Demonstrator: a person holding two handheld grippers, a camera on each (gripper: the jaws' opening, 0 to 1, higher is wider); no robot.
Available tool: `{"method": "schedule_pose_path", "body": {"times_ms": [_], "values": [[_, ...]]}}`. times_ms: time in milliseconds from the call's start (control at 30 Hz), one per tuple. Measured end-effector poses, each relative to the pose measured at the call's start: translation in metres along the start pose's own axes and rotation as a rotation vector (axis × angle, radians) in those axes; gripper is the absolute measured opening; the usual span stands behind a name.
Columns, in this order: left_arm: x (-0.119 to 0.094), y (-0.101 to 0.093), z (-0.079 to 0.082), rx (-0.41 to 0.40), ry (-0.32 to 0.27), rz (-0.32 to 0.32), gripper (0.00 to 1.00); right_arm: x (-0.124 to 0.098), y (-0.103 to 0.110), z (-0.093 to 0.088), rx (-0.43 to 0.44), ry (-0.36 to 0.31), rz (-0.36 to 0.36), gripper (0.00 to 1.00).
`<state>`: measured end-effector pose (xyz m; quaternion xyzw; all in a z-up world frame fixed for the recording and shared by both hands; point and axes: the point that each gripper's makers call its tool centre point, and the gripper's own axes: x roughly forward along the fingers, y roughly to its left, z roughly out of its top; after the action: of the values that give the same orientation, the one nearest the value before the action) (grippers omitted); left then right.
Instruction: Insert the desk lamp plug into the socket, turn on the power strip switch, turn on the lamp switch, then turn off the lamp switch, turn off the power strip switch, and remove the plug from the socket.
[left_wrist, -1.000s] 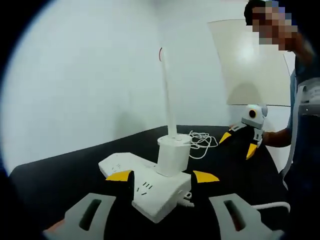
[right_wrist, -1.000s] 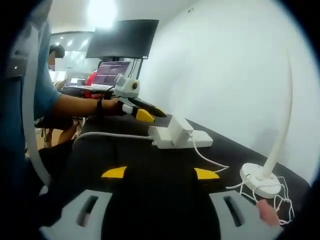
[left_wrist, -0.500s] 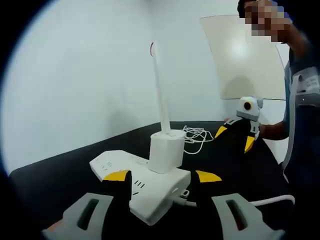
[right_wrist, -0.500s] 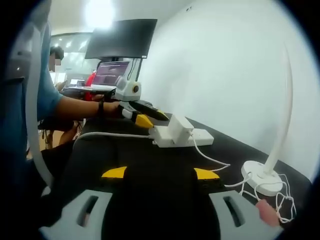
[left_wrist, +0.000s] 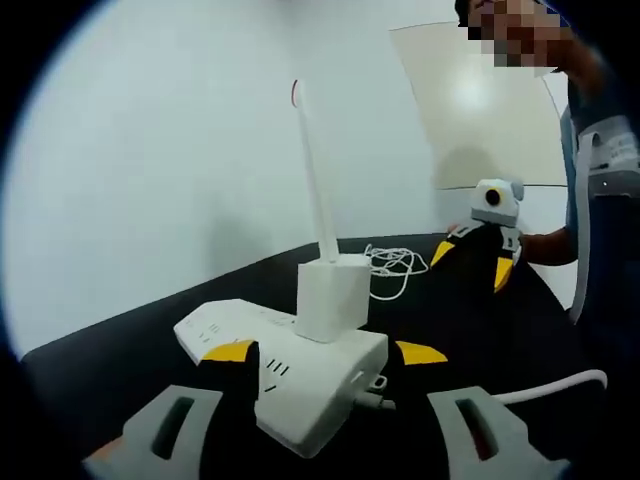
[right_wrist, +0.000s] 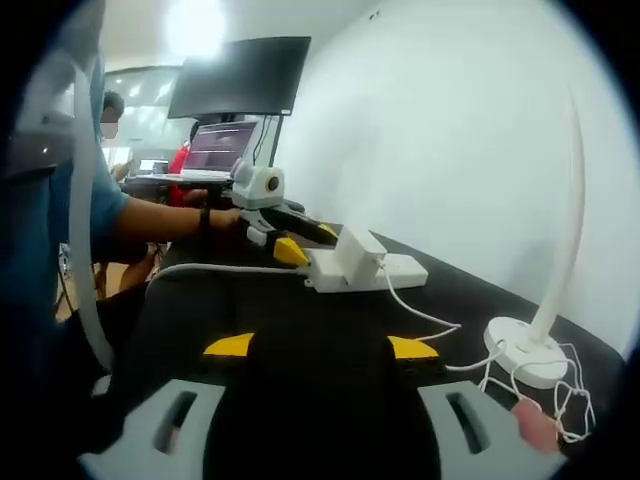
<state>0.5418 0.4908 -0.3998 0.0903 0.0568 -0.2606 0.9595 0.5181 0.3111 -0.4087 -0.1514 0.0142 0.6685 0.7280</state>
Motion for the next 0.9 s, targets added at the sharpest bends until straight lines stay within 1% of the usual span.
{"method": "schedule_pose_path", "body": {"times_ms": [100,300,500,600,700,833,900], "values": [[0.0006,0.0005,-0.002,0.011,-0.004,-0.002,0.5,0.0,-0.0002,0.0006,0.005,-0.002,-0.002,0.5],[0.0023,-0.0002,-0.0075,0.044,0.014,0.005,0.52,0.0008,0.0009,0.0006,0.007,0.002,0.0,0.5],[0.0029,-0.0007,-0.0076,0.032,0.005,-0.001,0.54,0.0007,-0.0004,0.0008,0.017,-0.001,-0.002,0.5],[0.0031,0.0,-0.0077,0.038,-0.006,-0.007,0.54,0.0009,0.0,0.0007,0.017,-0.001,0.0,0.5],[0.0032,-0.0014,-0.0068,0.065,-0.027,-0.017,0.53,0.0013,0.0004,0.0,0.017,0.002,0.003,0.49],[0.0046,-0.0023,-0.0072,0.067,-0.041,-0.027,0.53,0.0012,0.0007,-0.0007,0.016,0.006,0.002,0.49],[0.0063,-0.0038,-0.006,0.081,-0.068,-0.035,0.54,0.0012,0.0009,-0.0013,0.015,0.009,0.002,0.48]]}}
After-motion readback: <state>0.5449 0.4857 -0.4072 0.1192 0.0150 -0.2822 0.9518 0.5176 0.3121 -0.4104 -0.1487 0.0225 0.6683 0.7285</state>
